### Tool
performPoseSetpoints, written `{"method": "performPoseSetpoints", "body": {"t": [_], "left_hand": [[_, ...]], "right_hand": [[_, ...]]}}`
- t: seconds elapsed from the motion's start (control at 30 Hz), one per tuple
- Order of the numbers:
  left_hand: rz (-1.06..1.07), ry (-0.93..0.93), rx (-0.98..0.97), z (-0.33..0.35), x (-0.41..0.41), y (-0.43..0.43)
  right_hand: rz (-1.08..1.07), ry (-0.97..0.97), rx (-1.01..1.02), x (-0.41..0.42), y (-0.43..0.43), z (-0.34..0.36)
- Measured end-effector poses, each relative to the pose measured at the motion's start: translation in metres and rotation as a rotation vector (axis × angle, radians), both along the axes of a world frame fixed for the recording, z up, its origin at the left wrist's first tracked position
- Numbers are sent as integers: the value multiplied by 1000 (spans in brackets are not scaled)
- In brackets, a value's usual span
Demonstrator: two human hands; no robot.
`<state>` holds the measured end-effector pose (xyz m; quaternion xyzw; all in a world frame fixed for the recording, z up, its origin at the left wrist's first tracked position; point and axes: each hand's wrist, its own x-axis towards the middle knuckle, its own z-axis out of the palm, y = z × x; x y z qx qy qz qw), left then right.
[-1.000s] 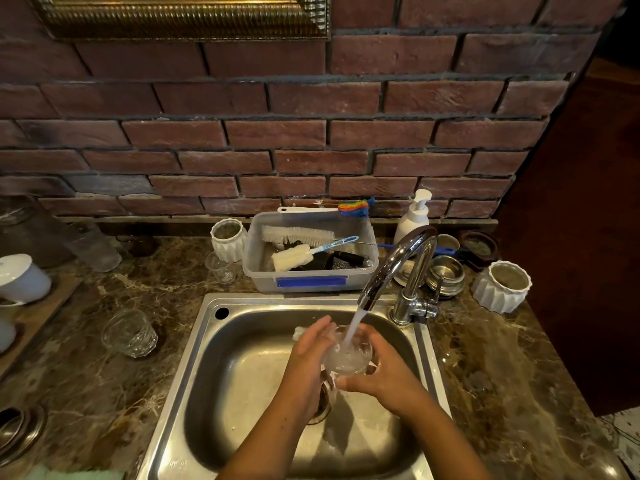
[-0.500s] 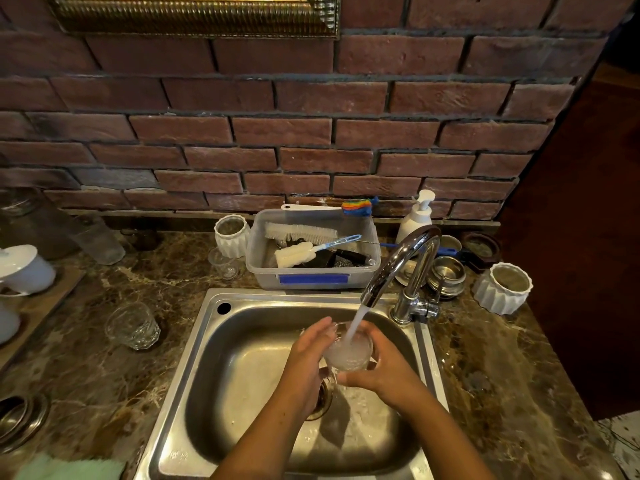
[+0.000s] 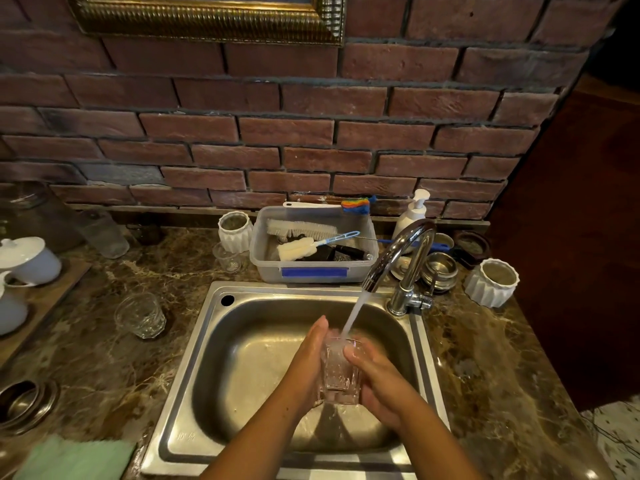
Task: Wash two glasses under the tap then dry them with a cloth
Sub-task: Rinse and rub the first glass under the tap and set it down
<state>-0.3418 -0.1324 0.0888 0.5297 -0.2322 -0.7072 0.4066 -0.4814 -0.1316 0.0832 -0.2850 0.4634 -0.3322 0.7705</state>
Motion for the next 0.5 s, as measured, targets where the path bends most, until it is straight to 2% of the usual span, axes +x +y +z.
{"method": "performPoseSetpoints", "body": {"t": [0.3,0.5], "left_hand": [[-48,-52,144,5,4,34],[-42,-66,146,17,7,50]], "right_hand": [[70,6,227,5,32,29],[63,17,242,8,47,37]]}}
